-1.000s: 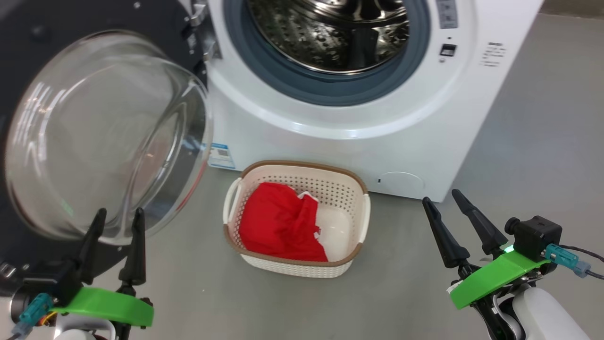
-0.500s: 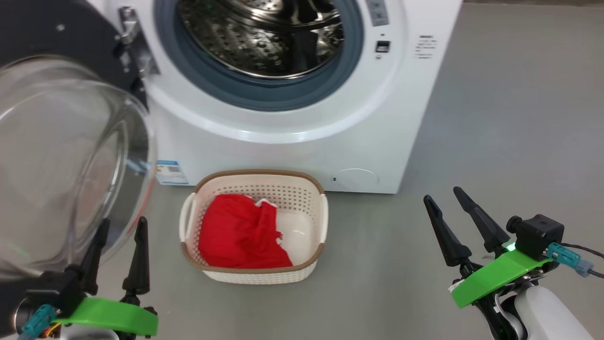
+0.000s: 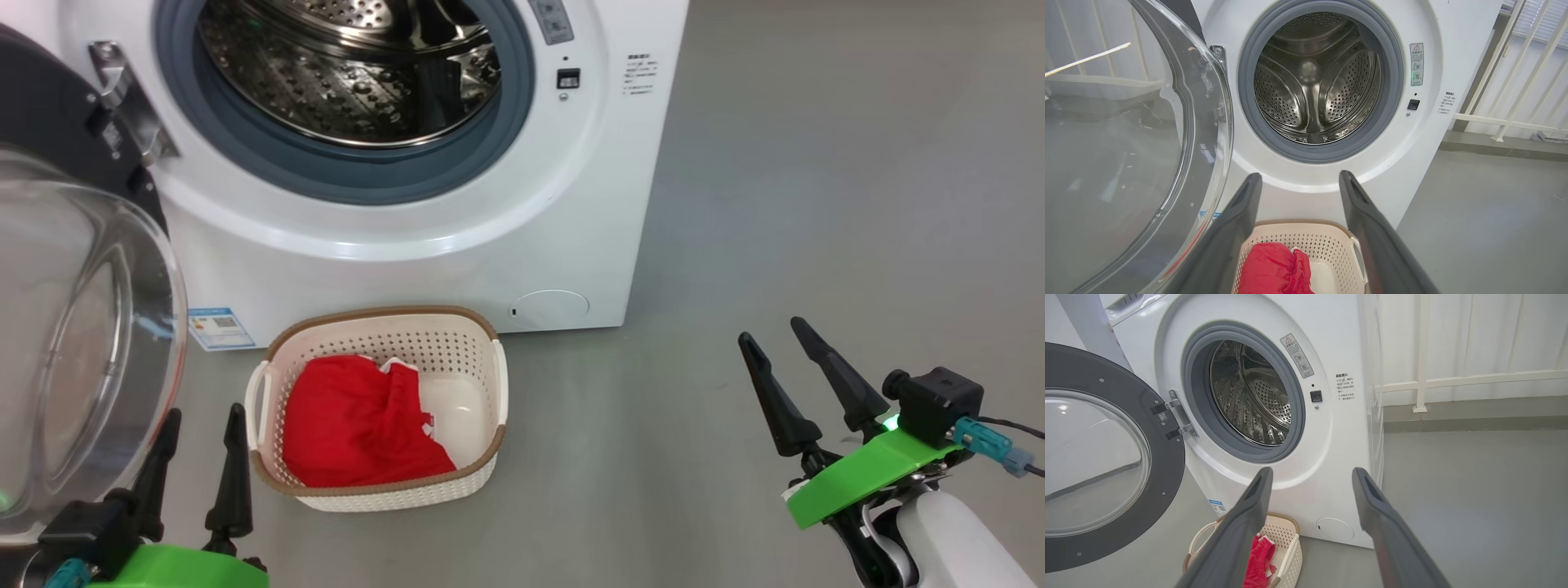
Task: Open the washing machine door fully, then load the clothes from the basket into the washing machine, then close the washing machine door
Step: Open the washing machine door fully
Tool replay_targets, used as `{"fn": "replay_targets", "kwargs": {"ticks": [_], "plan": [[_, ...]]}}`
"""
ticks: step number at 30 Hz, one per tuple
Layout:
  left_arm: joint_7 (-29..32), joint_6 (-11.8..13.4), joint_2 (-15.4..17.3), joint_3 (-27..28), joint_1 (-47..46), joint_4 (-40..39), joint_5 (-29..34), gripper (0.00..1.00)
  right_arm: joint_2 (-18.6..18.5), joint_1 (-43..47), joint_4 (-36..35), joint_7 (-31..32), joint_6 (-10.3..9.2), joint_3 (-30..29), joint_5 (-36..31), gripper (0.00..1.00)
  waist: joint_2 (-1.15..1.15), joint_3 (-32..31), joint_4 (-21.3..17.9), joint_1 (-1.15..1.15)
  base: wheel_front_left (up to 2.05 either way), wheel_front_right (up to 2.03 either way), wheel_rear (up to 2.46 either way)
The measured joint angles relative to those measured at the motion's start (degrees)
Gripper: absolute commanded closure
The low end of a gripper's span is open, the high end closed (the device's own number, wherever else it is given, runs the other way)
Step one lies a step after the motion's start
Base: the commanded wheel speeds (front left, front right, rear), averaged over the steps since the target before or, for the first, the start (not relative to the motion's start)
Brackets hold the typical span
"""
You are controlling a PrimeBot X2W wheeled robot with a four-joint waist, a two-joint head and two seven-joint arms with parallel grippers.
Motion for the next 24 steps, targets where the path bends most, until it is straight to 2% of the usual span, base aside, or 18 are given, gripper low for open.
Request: {"fn": "replay_targets", "kwargs": {"ticks": [5, 24], "plan": [[-0.1, 0.0, -0.6, 0.9, 0.3, -0.9, 1.9, 0.00, -0.5, 0.0, -0.1, 0.0, 0.00, -1.1, -0.3, 0.00, 0.00, -0.1, -1.1, 0.00, 0.00, 0.00, 0.00], [-0.2, -0.6, -2.0, 1.9, 1.4, -2.2, 3.5, 0.00, -0.6, 1.1, -0.6, 0.0, 0.00, -2.9, -1.5, 0.00, 0.00, -0.3, -0.6, 0.00, 0.00, 0.00, 0.00]]}}
